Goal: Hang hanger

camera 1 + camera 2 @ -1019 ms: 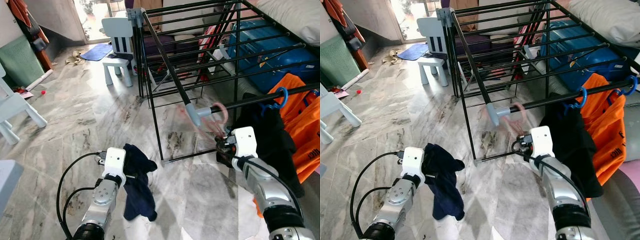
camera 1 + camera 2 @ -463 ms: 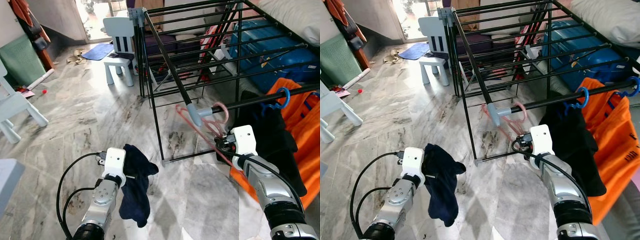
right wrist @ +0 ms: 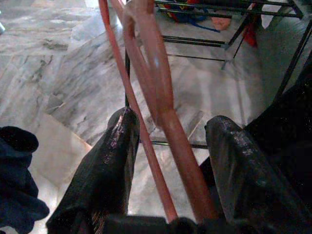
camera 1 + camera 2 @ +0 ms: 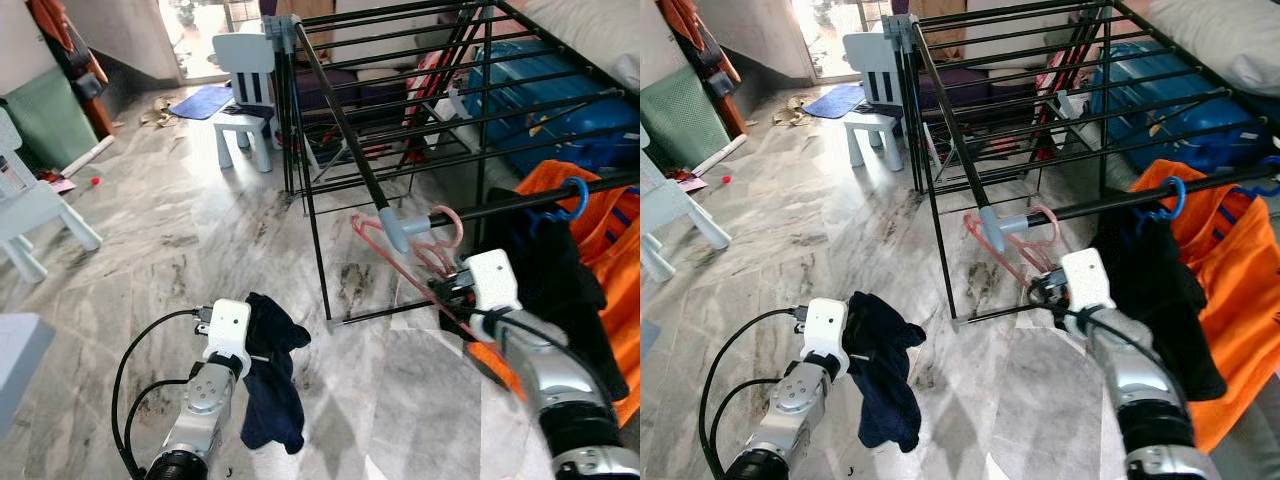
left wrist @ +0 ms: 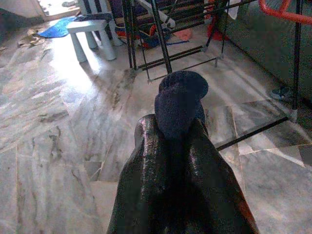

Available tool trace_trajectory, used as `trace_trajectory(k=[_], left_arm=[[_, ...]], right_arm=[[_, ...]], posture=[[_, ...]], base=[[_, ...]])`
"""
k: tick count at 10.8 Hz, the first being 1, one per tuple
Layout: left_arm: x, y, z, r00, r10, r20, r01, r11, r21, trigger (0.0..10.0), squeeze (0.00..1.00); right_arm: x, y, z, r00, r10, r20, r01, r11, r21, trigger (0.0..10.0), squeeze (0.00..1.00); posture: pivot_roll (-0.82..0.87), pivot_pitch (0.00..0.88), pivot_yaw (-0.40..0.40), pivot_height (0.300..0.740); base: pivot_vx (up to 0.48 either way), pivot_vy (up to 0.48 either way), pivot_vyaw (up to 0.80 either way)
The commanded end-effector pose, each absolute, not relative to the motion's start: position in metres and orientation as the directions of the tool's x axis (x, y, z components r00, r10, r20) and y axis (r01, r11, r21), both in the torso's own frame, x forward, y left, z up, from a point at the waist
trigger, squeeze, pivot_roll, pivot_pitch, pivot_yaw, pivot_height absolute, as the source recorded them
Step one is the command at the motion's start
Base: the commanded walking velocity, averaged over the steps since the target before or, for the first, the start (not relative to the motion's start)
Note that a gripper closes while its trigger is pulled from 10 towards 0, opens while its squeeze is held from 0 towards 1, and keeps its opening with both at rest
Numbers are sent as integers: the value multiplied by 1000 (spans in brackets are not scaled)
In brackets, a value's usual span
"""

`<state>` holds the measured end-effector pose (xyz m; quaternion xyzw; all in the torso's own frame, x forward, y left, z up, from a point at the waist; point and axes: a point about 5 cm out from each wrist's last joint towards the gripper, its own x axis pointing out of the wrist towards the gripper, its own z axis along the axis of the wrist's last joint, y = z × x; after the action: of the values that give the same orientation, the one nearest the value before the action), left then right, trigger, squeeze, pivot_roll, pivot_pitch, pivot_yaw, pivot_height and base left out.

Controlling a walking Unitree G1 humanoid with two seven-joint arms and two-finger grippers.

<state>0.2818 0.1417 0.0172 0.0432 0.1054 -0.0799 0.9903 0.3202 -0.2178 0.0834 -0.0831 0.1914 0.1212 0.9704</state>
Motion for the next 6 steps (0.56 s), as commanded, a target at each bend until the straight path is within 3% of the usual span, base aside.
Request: trace_trajectory(k=[1,2,6], left_arm=[[283,146,20,968,-142,-206,164,982,95,10000,0],[282,146,20,968,-141,-206,163,982,95,10000,0],[281,147,19,967,-143,-210,166,981,96,10000,0]], right_arm=[[322,-218,90,894,219,-391,-289,949,-129,10000,0],[321,-221,91,890,225,-396,-298,945,-132,10000,1000],[310,-230,93,842,314,-439,-419,893,-164,10000,1000]], posture=[[-64,15,71,740],[-63,15,71,740],[-65,19,77,740]], base=[[0,0,0],[0,0,0],[0,0,0]])
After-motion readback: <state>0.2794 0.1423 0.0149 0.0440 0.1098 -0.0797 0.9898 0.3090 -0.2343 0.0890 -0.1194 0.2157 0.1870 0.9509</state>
